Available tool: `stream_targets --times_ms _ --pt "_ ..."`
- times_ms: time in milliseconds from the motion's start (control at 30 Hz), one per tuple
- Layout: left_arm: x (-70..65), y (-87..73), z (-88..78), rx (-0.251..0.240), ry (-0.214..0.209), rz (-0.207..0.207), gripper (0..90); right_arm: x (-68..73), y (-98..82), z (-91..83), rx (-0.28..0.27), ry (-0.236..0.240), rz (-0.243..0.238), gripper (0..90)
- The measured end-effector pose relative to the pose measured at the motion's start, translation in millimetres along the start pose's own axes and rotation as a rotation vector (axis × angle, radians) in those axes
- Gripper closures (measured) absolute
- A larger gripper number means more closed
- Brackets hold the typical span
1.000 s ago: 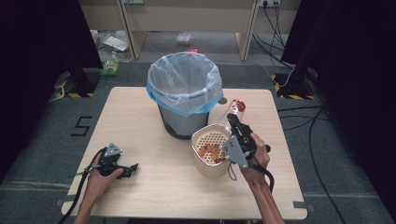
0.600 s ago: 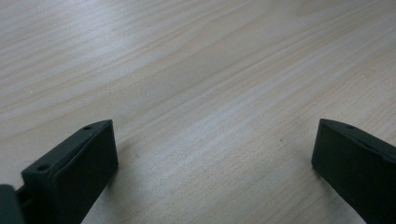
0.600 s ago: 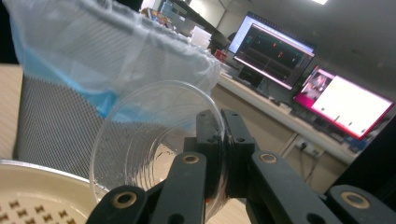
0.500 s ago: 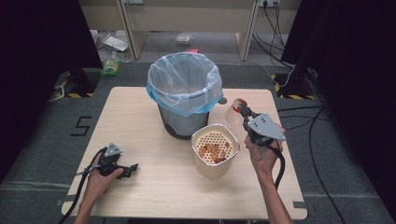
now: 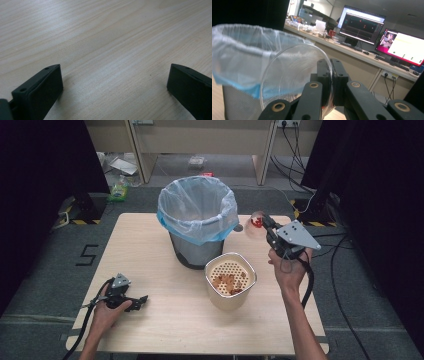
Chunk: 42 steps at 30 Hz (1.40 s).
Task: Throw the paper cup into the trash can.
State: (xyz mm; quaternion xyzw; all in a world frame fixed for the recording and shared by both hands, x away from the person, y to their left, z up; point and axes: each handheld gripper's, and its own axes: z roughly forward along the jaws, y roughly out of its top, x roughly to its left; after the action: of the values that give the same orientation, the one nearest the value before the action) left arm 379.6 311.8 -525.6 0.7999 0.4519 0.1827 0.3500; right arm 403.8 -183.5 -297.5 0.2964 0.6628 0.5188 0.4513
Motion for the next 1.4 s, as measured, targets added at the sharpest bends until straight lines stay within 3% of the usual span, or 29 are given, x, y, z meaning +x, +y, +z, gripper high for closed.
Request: stream_targets --times_ms 433,600,800,933,1333,1400 --pt "0.0 0.0 0.0 0.0 0.0 0.0 0.0 -13.6 46.3 29.1 -0.025 0.034 0.032 87.4" --pt "0.0 -0.1 0.0 0.0 0.0 0.0 0.0 -11.6 59.5 40.3 -0.024 0.048 0.029 87.3" --pt "0.0 -0.1 0.0 -0.001 0.0 0.0 0.0 -3.3 74.9 62.3 -0.019 0.101 0.043 87.3" --pt "0.0 0.0 0.0 -0.001 0.0 0.0 0.0 7.9 83.6 83.4 -0.001 0.163 0.062 87.1" --pt "0.0 0.0 0.0 0.0 0.0 0.0 0.0 34.5 87.3 130.8 0.063 0.241 0.052 84.8" --pt "0.0 -0.1 0.0 0.0 0.0 0.0 0.0 38.8 83.9 140.5 0.089 0.282 0.074 80.1"
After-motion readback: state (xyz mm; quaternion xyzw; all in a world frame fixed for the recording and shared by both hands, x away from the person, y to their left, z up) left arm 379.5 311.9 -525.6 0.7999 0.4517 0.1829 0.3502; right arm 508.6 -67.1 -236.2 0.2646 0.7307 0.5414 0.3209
